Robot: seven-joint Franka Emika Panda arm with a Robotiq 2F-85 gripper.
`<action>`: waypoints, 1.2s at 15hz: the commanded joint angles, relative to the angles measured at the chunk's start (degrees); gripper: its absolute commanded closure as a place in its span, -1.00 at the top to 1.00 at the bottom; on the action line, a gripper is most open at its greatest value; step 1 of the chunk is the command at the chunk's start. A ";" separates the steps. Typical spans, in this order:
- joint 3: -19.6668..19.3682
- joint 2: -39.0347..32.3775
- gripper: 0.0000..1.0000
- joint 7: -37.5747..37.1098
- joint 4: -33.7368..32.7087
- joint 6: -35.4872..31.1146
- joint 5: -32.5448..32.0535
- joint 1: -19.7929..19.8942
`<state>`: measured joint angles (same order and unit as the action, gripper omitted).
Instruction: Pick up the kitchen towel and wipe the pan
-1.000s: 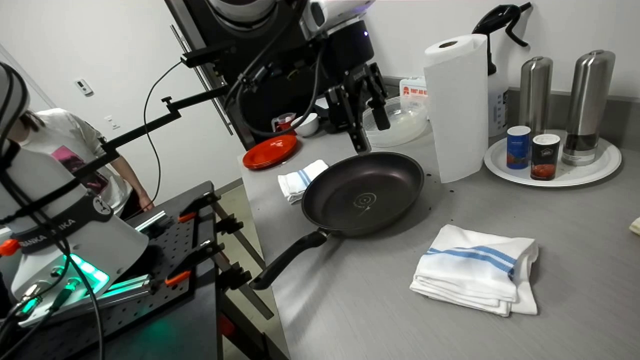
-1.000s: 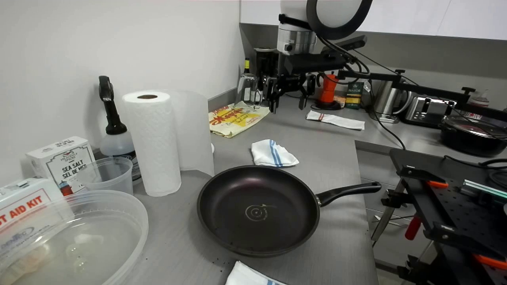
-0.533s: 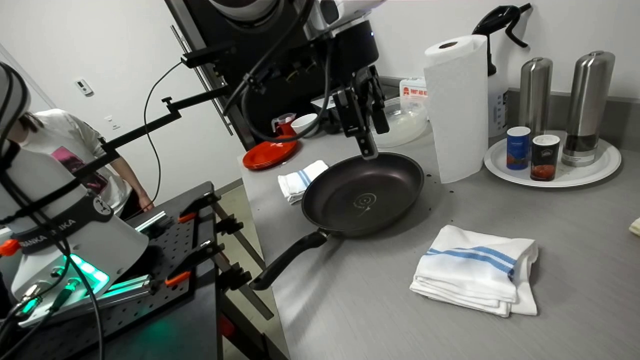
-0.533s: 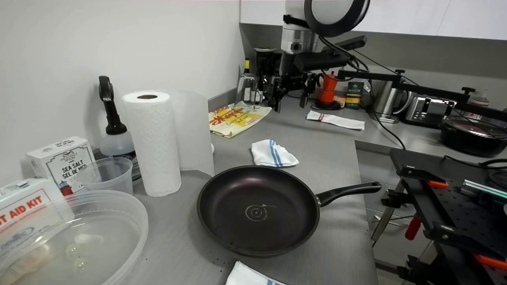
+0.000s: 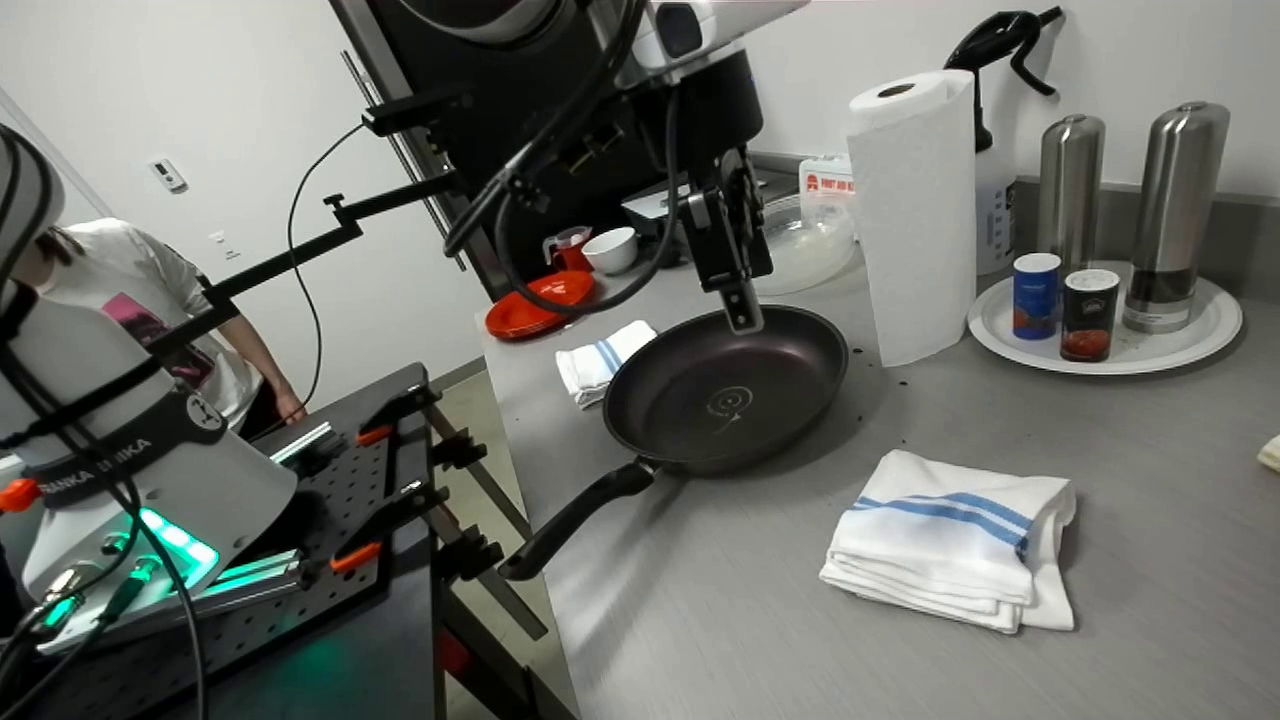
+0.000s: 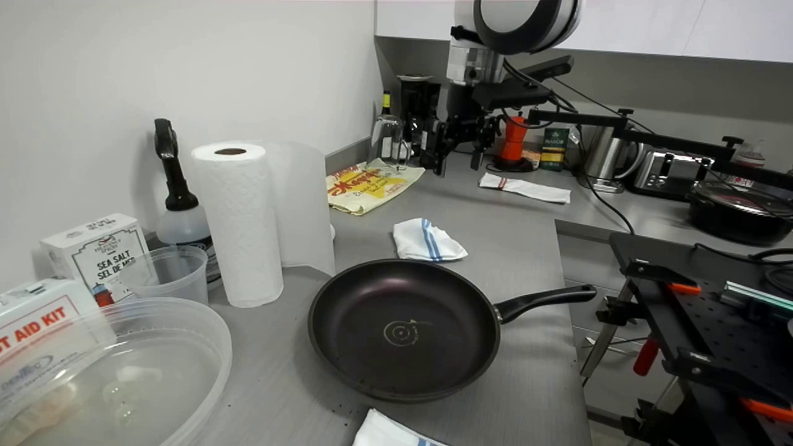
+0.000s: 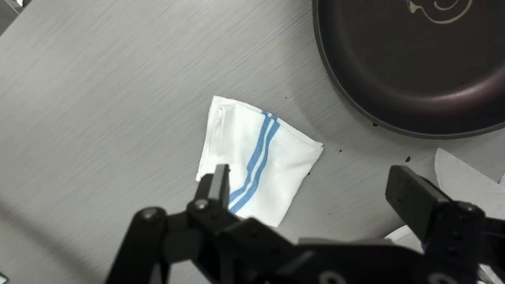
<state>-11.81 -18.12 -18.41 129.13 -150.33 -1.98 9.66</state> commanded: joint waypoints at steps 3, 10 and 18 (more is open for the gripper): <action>-0.57 -0.04 1.00 1.89 -0.08 0.71 1.24 -0.57; -0.45 -0.04 1.00 1.95 -0.08 0.77 1.26 -0.59; 0.30 -4.33 1.00 2.22 -1.96 -1.06 2.74 -0.67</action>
<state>-11.51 -19.25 -16.81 129.60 -150.00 -1.17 9.05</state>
